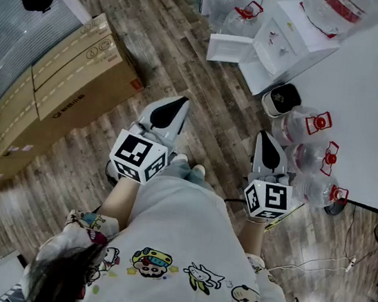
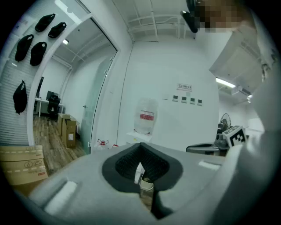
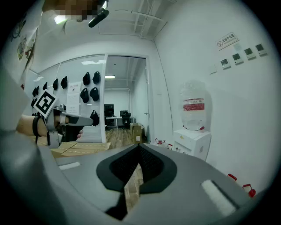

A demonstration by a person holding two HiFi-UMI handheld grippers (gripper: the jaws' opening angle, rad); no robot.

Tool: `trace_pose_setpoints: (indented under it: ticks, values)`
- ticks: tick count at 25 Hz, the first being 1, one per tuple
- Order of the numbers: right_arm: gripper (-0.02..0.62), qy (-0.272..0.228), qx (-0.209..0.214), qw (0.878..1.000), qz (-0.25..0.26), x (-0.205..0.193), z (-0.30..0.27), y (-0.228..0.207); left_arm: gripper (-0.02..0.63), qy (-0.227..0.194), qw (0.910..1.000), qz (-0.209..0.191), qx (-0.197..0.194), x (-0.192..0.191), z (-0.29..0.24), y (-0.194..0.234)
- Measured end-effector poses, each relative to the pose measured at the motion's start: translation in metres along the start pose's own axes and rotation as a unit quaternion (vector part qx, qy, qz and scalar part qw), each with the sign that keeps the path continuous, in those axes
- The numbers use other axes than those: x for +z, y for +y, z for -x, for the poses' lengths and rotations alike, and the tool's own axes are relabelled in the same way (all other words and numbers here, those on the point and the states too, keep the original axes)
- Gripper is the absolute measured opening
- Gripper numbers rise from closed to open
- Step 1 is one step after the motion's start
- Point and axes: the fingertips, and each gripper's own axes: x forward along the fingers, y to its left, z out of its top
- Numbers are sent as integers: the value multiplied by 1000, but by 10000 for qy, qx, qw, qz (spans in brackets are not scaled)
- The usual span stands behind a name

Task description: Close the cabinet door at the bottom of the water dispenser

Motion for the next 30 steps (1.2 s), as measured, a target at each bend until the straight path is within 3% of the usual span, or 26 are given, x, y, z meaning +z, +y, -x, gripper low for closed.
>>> trace_pose_setpoints:
  ticks: [10, 17, 30]
  values:
    - [8, -224, 7, 9997, -134, -4, 21, -29, 2, -42, 9996, -44, 259, -13, -4, -28]
    - [11, -386, 449, 9980, -230, -2, 21, -18, 8, -163, 9982, -90, 572, -14, 8, -31]
    - [52, -297, 823, 9959, -230, 6, -36, -13, 63, -212, 9953, 66, 947, -13, -8, 20]
